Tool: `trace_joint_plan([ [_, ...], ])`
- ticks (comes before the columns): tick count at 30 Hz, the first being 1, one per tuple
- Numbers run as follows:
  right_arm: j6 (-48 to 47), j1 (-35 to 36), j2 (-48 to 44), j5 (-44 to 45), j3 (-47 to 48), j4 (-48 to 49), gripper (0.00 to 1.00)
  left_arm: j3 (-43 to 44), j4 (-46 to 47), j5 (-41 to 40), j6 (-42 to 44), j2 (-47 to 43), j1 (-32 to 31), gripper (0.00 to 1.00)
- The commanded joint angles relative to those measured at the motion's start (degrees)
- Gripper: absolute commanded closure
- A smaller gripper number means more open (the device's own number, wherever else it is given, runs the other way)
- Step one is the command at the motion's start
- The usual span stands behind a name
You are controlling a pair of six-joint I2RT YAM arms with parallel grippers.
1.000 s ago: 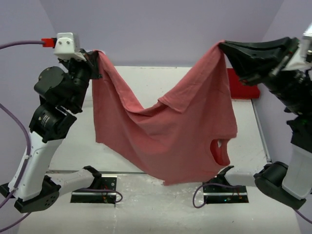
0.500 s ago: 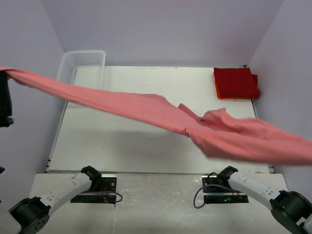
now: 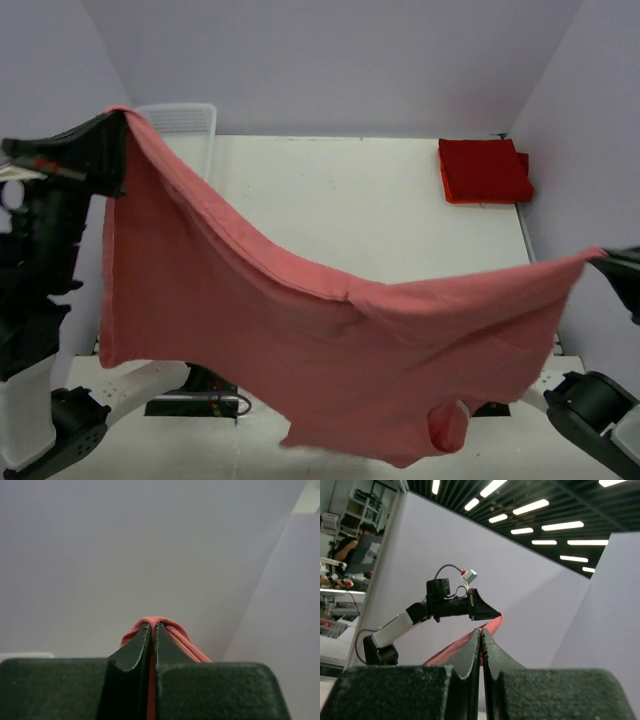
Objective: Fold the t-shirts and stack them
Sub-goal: Flatten out the tshirt
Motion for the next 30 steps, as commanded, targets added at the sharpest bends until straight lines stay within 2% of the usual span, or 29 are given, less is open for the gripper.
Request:
trace_joint_plan([
  [1,-2.89,-0.07,6.54,3.41,-0.20,-2.35,1.00,-4.72,0.99,-4.55,1.42,7.69,0.23,1.00],
  [5,-8.70,-0.07,11.55,8.42,1.47,-4.54,1.00,-5.79,4.49,-8.77,4.13,15.67,0.23,1.00],
  [8,-14.31,-0.07,16.30,12.20,3.40,-4.55,1.00,-1.76,5.64,-8.96,5.81,23.13,1.02,1.00],
  [12,-20.65,-1.47,23.41,18.35,7.01,-1.92,1.00,7.45,8.37,-4.31,6.70,31.50,4.70,1.00],
  [14,-21.19,-2.79,27.90,20.64,9.55,-0.51,1.00,12.55,7.06,-0.70,6.35,37.37,8.04,1.00],
  [17,-20.41,-7.08,31.42,23.80,9.40,1.51,1.00,25.54,2.49,1.24,6.78,44.41,11.30,1.00],
  [18,-20.31,-7.71,31.69,24.85,8.69,2.12,1.00,26.46,1.87,1.59,7.31,45.22,11.91,1.00],
  [21,-21.02,-10.34,33.70,30.74,8.33,2.57,1.00,23.49,1.86,1.51,7.40,43.92,15.33,1.00],
  [24,-18.83,-14.55,35.64,30.75,10.35,0.46,1.00,15.69,4.24,1.24,7.40,39.35,17.10,1.00],
  [26,-17.59,-15.97,35.47,29.61,10.27,-1.03,1.00,13.99,3.54,2.12,6.52,37.24,18.68,1.00],
  [30,-14.43,-15.98,29.87,26.63,7.64,-2.61,1.00,10.04,2.93,4.40,5.03,33.11,18.69,1.00],
])
